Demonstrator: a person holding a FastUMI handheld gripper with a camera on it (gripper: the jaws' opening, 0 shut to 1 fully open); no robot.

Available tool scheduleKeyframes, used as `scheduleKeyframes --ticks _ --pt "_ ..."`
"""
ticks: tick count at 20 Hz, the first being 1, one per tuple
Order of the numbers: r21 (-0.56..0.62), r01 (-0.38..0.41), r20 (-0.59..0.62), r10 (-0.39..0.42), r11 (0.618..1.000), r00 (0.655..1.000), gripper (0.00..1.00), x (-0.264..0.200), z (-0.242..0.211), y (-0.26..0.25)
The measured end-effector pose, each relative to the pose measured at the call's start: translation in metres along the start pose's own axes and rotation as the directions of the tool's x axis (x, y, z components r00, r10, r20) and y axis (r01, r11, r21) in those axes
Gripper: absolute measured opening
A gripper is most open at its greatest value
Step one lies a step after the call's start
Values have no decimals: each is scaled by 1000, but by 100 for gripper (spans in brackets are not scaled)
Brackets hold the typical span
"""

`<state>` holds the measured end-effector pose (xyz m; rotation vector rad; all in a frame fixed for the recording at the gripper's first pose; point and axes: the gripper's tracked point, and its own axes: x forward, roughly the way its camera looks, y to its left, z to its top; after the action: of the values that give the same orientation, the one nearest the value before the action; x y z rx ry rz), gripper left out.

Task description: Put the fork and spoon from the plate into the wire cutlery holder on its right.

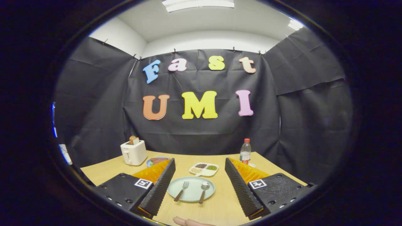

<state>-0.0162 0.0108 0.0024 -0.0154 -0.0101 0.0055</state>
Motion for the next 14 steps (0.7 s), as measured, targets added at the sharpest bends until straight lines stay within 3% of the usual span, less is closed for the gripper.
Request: scheduleKeyframes --ticks 14 --pt "-38 -3 -19 3 999 1000 95 4 -12 6"
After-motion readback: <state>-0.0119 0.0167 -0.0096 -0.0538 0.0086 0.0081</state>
